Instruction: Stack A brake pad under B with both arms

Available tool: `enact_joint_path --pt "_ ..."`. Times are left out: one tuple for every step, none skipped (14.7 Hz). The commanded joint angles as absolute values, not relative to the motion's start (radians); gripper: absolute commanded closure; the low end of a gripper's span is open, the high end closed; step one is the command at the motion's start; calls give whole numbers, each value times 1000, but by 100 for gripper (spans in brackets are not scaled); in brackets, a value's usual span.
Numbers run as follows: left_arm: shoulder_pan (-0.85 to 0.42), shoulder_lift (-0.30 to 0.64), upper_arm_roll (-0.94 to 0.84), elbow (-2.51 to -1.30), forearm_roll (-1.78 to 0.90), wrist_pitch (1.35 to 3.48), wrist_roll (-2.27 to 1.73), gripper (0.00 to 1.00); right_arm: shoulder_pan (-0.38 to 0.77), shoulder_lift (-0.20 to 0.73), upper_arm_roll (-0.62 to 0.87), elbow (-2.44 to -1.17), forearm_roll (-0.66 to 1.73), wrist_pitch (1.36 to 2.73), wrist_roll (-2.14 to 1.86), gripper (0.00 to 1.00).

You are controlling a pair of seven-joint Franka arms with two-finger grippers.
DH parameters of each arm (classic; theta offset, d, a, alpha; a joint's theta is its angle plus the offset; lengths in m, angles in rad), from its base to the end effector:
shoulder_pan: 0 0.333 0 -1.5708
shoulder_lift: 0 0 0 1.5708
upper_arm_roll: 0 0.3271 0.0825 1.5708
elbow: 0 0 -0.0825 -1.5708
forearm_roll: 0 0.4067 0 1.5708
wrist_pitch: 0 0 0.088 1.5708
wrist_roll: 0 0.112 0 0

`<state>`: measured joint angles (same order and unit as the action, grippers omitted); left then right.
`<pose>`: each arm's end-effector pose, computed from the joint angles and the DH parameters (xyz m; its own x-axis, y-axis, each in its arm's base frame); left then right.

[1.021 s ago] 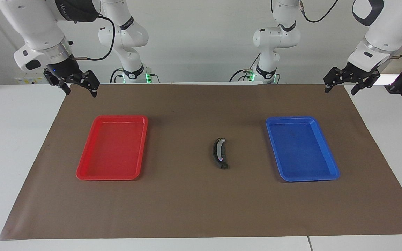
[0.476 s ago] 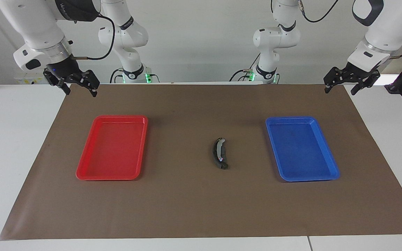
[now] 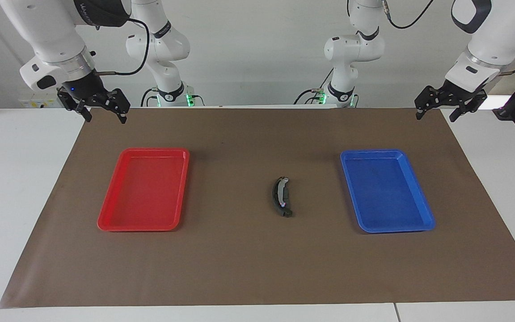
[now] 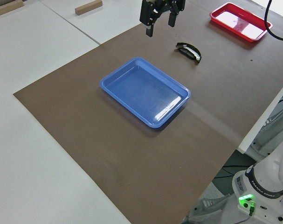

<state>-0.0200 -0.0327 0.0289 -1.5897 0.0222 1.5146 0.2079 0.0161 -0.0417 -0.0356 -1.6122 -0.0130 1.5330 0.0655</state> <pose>0.5604 0.0079 0.6351 0.9794 -0.1965 -0.0459 -0.1972 -0.9803 -0.0121 0.5591 -0.0128 0.6306 0.9957 -0.0853 -0.0367 -0.0848 -0.9963 0.0139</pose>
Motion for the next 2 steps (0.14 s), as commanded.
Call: enact_joint_path --pt "-21 -63 31 -1624 44 1526 204 1 -2 -49 -23 -1612 -12 1534 40 1" --pt "-21 -63 31 -1624 44 1526 204 1 -2 -49 -23 -1617 -12 1534 40 1"
